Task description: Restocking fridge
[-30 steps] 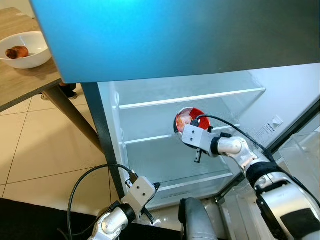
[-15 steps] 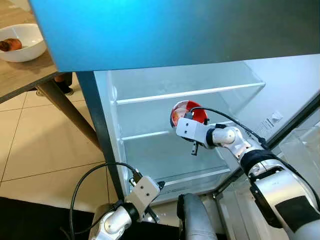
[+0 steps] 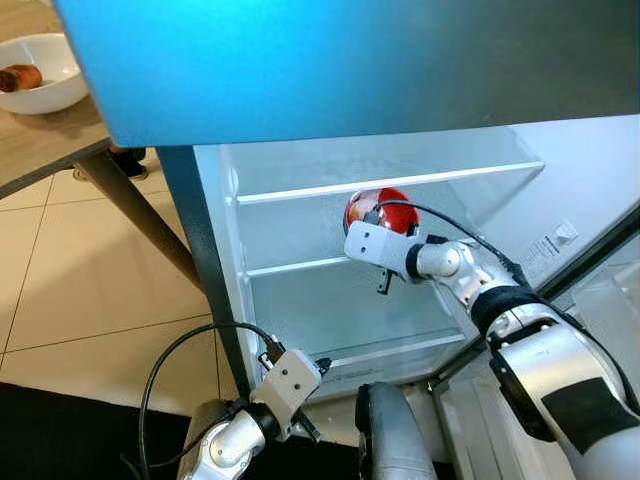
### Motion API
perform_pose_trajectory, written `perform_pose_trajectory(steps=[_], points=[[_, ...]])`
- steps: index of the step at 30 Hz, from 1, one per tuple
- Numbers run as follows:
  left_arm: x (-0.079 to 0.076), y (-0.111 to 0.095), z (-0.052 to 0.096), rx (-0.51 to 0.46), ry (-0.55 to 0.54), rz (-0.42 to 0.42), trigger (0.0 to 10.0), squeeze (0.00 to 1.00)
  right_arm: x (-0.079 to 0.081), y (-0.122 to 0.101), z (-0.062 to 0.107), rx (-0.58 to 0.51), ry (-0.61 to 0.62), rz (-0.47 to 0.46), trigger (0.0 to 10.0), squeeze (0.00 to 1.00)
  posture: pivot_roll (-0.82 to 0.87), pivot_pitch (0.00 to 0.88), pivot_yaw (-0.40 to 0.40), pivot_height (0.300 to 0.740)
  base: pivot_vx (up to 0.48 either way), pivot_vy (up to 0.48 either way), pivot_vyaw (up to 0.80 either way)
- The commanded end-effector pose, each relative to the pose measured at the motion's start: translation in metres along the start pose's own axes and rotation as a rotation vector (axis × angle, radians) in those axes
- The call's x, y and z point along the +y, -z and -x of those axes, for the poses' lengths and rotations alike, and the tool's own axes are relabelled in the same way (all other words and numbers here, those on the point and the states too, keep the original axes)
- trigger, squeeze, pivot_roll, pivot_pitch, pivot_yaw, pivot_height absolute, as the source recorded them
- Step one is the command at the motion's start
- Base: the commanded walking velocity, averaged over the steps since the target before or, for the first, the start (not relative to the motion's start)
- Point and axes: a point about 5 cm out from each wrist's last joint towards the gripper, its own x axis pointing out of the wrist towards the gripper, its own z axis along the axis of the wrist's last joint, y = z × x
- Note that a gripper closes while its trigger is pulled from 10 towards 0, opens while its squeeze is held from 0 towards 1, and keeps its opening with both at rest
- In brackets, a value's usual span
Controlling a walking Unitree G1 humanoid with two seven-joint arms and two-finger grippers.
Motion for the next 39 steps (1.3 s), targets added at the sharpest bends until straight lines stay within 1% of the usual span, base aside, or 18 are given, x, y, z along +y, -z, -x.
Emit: perform_pose_trajectory(steps=[1,6,9,20,25,26,27,28,29,30,32,33,34,35,36,37,38,39], points=[[-0.002,-0.002,0.000,-0.007,-0.012,0.013,10.0,0.00,-0.007,-0.005,0.000,0.000,0.035,0.011,10.0,0.00,-0.07,0.239,-0.103,0.593,0.000,0.000,0.00],[0.000,-0.008,0.000,-0.033,-0.025,0.010,10.0,0.00,-0.010,-0.006,0.000,0.013,0.064,0.031,10.0,0.00,-0.06,0.242,-0.104,0.593,0.000,0.000,0.00],[0.001,-0.013,-0.001,-0.046,-0.027,0.006,10.0,0.00,-0.012,-0.006,0.000,0.022,0.082,0.026,10.0,0.00,-0.06,0.242,-0.105,0.593,0.000,0.000,0.00],[0.001,-0.018,-0.003,-0.059,-0.022,-0.004,10.0,0.00,-0.012,-0.009,-0.002,0.037,0.065,0.044,10.0,0.00,-0.06,0.243,-0.108,0.593,0.000,0.000,0.00],[0.000,-0.019,-0.003,-0.058,-0.021,-0.004,10.0,0.00,-0.010,-0.011,-0.004,0.037,0.051,0.038,10.0,0.00,-0.06,0.243,-0.112,0.593,0.000,0.000,0.00],[0.000,-0.020,-0.003,-0.058,-0.022,-0.003,10.0,0.00,-0.010,-0.013,-0.005,0.035,0.051,0.035,10.0,0.30,-0.06,0.243,-0.114,0.593,0.000,0.000,0.00],[0.000,-0.020,-0.003,-0.058,-0.022,-0.003,10.0,0.00,-0.010,-0.013,-0.005,0.035,0.051,0.035,10.0,0.30,-0.06,0.243,-0.114,0.593,0.000,0.000,0.00],[0.000,-0.020,-0.003,-0.057,-0.023,-0.003,10.0,0.00,-0.010,-0.013,-0.005,0.035,0.052,0.034,10.0,0.62,-0.06,0.243,-0.114,0.593,0.000,0.000,0.00],[0.000,-0.020,-0.004,-0.057,-0.024,-0.003,10.0,0.00,-0.010,-0.014,-0.005,0.033,0.053,0.032,10.0,0.69,-0.05,0.243,-0.116,0.593,0.000,0.000,0.00],[0.000,-0.020,-0.004,-0.057,-0.025,-0.003,10.0,0.00,-0.010,-0.015,-0.005,0.032,0.054,0.033,10.0,0.73,-0.05,0.242,-0.117,0.593,0.000,0.000,0.00],[0.000,-0.020,-0.003,-0.056,-0.026,-0.003,10.0,0.00,-0.011,-0.015,-0.005,0.032,0.061,0.037,10.0,0.72,-0.05,0.241,-0.117,0.593,0.000,0.000,0.00],[0.000,-0.020,-0.003,-0.055,-0.026,-0.003,10.0,0.00,-0.011,-0.015,-0.006,0.033,0.066,0.040,10.0,0.69,-0.05,0.241,-0.117,0.593,0.000,0.000,0.00],[0.000,-0.020,-0.003,-0.055,-0.026,-0.003,10.0,0.00,-0.011,-0.015,-0.006,0.033,0.066,0.040,10.0,0.69,-0.05,0.241,-0.117,0.593,0.000,0.000,0.00],[0.000,-0.020,-0.003,-0.053,-0.026,-0.003,10.0,0.00,-0.012,-0.015,-0.006,0.035,0.069,0.048,10.0,0.65,-0.05,0.241,-0.116,0.593,0.000,0.000,0.00],[0.000,-0.020,-0.003,-0.052,-0.025,-0.004,10.0,0.00,-0.012,-0.015,-0.005,0.037,0.073,0.054,10.0,0.44,-0.05,0.241,-0.116,0.593,0.000,0.000,0.00],[0.000,-0.020,-0.003,-0.051,-0.025,-0.004,10.0,0.00,-0.012,-0.015,-0.005,0.038,0.076,0.055,10.0,0.15,-0.05,0.240,-0.114,0.593,0.000,0.000,0.00],[0.000,-0.020,-0.003,-0.051,-0.025,-0.004,10.0,0.00,-0.012,-0.015,-0.005,0.038,0.076,0.055,10.0,0.15,-0.05,0.240,-0.114,0.593,0.000,0.000,0.00],[0.000,-0.020,-0.003,-0.050,-0.025,-0.004,10.0,0.00,-0.012,-0.015,-0.005,0.038,0.078,0.055,10.0,0.00,-0.05,0.240,-0.114,0.593,0.000,0.000,0.00]])
